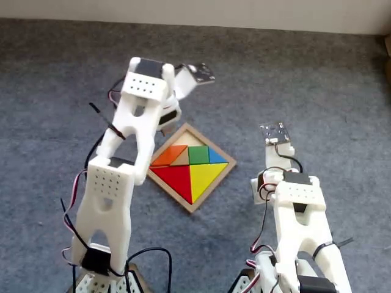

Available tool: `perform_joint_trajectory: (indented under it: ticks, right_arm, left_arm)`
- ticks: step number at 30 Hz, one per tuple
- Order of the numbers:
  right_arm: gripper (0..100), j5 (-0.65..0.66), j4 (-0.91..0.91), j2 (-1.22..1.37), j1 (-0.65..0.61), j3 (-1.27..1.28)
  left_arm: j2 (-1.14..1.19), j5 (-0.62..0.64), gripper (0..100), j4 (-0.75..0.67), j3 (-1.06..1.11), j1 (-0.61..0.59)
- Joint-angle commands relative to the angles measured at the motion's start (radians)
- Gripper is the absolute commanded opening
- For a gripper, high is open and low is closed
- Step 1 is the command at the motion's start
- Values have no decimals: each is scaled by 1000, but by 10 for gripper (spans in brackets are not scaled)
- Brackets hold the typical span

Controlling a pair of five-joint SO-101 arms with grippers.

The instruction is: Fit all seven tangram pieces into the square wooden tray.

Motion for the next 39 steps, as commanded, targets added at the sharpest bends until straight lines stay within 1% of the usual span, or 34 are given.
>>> perform_joint_trajectory:
  ticks: [1, 4, 7, 10, 12, 17, 22, 30, 39]
  right_arm:
    - [5, -3, -16, -30, 15, -4]
    - [5, -3, -16, -33, 15, -4]
    - [5, -3, -30, -33, 15, -4]
    - [5, -3, -42, -28, 15, -4]
    - [5, -3, -42, -28, 15, -4]
    - [5, -3, -42, -28, 15, -4]
    - [5, -3, -42, -27, 15, -4]
    - [5, -3, -42, -27, 15, -4]
    - [5, -3, -42, -27, 15, -4]
  left_arm:
    - [-74, -58, 139, 3, -42, 59]
    - [-82, -57, 142, 3, -44, 50]
    - [-77, -51, 157, 9, -84, 5]
    - [-76, 41, 245, 2, -93, -76]
    - [-74, 78, 305, -2, -93, -125]
    - [-28, 80, 297, -44, -91, -193]
    - [64, 80, 296, -89, -93, -203]
    - [130, 80, 295, -97, -93, -186]
    - [211, 84, 295, -198, -93, -180]
